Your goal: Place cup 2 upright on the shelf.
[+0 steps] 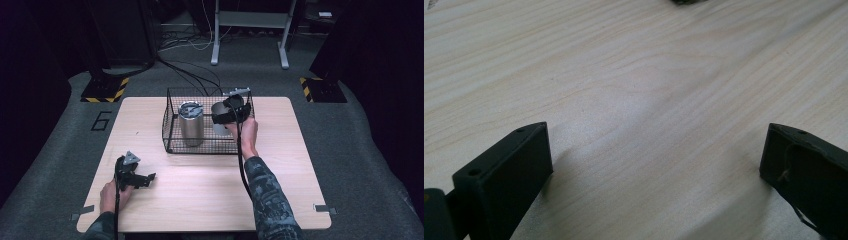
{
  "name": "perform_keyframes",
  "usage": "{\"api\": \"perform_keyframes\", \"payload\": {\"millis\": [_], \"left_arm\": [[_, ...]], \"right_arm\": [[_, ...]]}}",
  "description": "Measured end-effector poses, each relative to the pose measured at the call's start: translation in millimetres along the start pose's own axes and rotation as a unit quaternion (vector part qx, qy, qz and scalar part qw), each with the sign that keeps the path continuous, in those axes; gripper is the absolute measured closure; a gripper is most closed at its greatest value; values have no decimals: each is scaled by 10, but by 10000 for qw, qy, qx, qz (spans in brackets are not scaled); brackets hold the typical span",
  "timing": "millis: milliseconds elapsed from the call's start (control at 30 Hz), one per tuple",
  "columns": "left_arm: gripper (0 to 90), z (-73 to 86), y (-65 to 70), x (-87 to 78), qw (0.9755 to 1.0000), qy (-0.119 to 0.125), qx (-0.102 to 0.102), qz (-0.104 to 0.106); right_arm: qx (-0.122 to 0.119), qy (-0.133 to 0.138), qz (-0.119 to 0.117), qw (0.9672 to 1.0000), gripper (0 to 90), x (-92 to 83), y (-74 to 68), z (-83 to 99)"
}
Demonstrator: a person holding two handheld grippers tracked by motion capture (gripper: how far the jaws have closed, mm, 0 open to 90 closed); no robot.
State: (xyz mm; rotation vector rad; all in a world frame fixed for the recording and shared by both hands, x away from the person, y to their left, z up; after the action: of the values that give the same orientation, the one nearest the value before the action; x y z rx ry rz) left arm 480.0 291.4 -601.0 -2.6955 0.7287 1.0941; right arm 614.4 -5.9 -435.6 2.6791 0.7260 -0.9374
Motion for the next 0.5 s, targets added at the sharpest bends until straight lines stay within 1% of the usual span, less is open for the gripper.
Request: {"api": "perform_keyframes", "payload": {"millis": [33, 67, 100, 133, 167, 200, 233, 367, 400, 433, 467, 500], "left_arm": [[3, 8, -8, -7, 10000, -51, 73, 5], [3, 8, -9, -8, 10000, -54, 79, 6], [3, 8, -9, -8, 10000, -54, 79, 6], [3, 8, -7, -7, 10000, -51, 68, 7], [3, 8, -7, -7, 10000, -51, 68, 7], [3, 2, -3, -2, 10000, -15, 24, 0], [3, 8, -10, -8, 10000, -55, 83, 4], [3, 8, -8, -7, 10000, -54, 74, 7], [3, 8, -8, -8, 10000, -53, 74, 7], [3, 2, -3, -2, 10000, -15, 22, 1], [3, 2, -3, -2, 10000, -15, 22, 1], [3, 9, -8, -8, 10000, -58, 76, 8]], "right_arm": [[7, -32, -17, 10000, 61, 35, -9, 16], [-36, -28, -22, 10000, 61, 53, -9, 22], [-36, -28, -22, 10000, 61, 53, -9, 22], [6, -103, -12, 9999, 60, 86, -20, 50], [20, -115, -10, 9999, 60, 98, -21, 57], [25, -113, -1, 9999, 60, 117, -17, 65], [9, -129, 7, 9999, 60, 137, -10, 75], [27, -206, 16, 9998, 60, 197, 2, 118], [54, -268, 12, 9996, 60, 231, -5, 154], [49, -275, 6, 9996, 60, 246, -8, 165], [49, -275, 6, 9996, 60, 246, -8, 165], [74, -302, 16, 9995, 60, 262, -11, 183]]}}
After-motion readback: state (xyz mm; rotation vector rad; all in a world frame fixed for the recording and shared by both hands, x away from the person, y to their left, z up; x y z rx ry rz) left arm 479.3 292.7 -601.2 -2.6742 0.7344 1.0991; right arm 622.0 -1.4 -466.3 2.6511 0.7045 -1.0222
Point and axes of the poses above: each handheld gripper's, and its own axes: x roughly forward along the jaws, z roughly out of its underside, y roughly to its right, the point moved 10 cm from there along x, roughly forward along the jaws, and after that the axes turned 3 degrees about -x, right-handed, at the moved point
